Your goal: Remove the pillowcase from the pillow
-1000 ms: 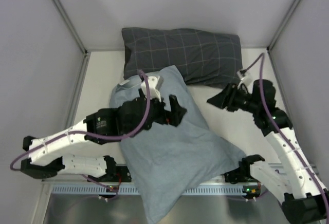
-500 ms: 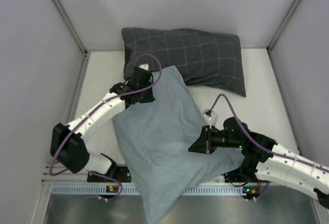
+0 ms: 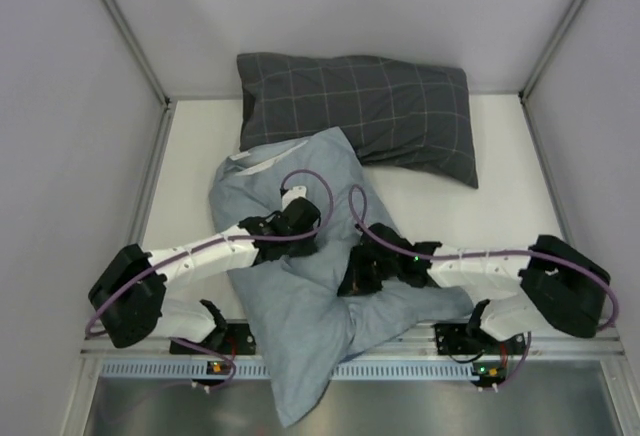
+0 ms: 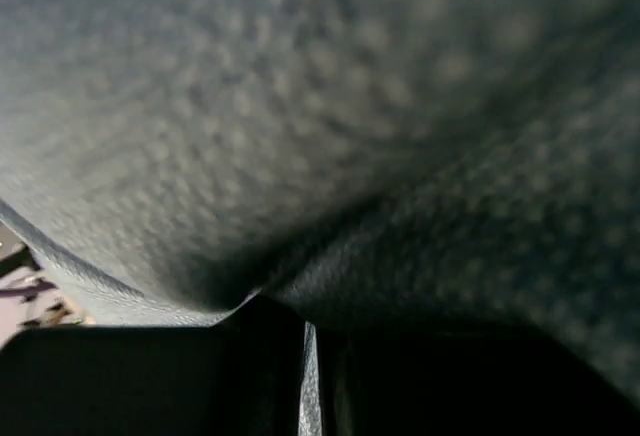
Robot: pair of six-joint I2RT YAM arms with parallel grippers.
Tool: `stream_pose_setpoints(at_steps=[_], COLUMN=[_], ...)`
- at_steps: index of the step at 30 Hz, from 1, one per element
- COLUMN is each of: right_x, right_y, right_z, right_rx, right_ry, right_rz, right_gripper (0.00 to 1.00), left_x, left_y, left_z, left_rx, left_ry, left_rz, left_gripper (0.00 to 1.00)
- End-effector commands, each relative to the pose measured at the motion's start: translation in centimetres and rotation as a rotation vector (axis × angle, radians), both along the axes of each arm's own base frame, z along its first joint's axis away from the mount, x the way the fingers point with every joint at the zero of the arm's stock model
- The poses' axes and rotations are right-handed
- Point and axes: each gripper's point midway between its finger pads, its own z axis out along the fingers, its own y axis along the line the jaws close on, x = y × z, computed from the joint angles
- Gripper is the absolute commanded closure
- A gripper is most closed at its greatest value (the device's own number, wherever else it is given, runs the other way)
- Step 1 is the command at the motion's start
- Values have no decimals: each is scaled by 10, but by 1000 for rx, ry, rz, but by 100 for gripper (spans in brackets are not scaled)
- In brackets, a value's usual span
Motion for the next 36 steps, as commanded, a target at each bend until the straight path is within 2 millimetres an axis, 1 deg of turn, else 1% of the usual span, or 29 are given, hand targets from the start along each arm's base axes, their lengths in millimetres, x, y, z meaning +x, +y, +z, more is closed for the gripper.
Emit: stream_pose_setpoints(at_steps=[1,2,3,5,6,8,10,11,12,13,14,15,16,17,19,20,22,23,24,26,27,28,29,30,31,32,34,35,36], right_x=[90,103,133,152,174,194,212,226,231,238,248,259,259,263,264,263,250,240,233,212,206,200,191,187,183,175,161,147,142], right_y=[-11,-17,-27,-39,-54,-87,-107,-128,-140,-152,-171,-177,-180,-185,-184,-185,-197,-205,-212,-231,-237,-240,-242,-243,-243,-243,-223,-212,-200], right_z=[-13,-24,-19,-31,-30,-43,-40,-37,-33,-27,-14,2,14,42,89,137,174,212,223,244,245,246,242,240,233,219,205,183,180], right_rx=[-55,-89,-93,-112,-115,-175,-195,-201,-212,-218,-212,-198,-189,-163,-129,-91,-121,-111,-134,-162,-172,-182,-193,-207,-217,-231,-150,-107,-38], right_ry=[-102,-87,-96,-50,-38,13,-2,-6,-5,-27,-54,-92,-108,-162,-256,-376,-485,-589,-634,-697,-706,-714,-707,-705,-681,-623,-548,-481,-458], right_rz=[-174,-197,-267,-294,-353,-430,-469,-525,-546,-559,-606,-618,-584,-589,-554,-558,-547,-566,-566,-623,-634,-638,-631,-615,-606,-590,-517,-478,-456], right_gripper=[98,98,98,98,98,100,100,100,99,99,99,98,96,95,90,87,70,60,36,1,1,1,1,1,0,0,0,1,0], left_x=[-40,-51,-58,-77,-86,-92,-106,-114,-120,-124,-136,-141,-139,-141,-131,-125,-96,-87,-69,-58,-55,-51,-57,-62,-64,-68,-85,-79,-76], left_y=[-7,0,-8,-7,-16,-35,-67,-77,-113,-133,-149,-173,-207,-227,-265,-267,-272,-267,-263,-248,-239,-232,-222,-215,-206,-198,-168,-149,-131], left_z=[-25,-38,-43,-63,-66,-71,-69,-85,-70,-69,-88,-86,-69,-76,-52,-52,-36,-31,-4,13,21,54,54,63,93,102,92,110,102], left_rx=[-36,-11,-34,-43,-75,-127,-172,-134,-177,-190,-172,-206,-288,-336,-439,-417,-403,-385,-410,-403,-389,-429,-425,-438,-484,-496,-418,-430,-389], left_ry=[91,115,121,163,178,177,177,207,190,193,246,248,245,268,269,272,199,174,104,41,19,-41,-42,-55,-113,-137,-148,-205,-218], left_rz=[39,41,41,34,25,6,-60,-98,-169,-212,-266,-332,-368,-399,-465,-462,-442,-433,-396,-360,-347,-333,-338,-335,-318,-309,-285,-227,-200], left_gripper=[100,100,100,100,100,100,100,100,100,100,100,100,100,100,100,100,100,100,100,96,89,77,57,48,41,38,32,31,28])
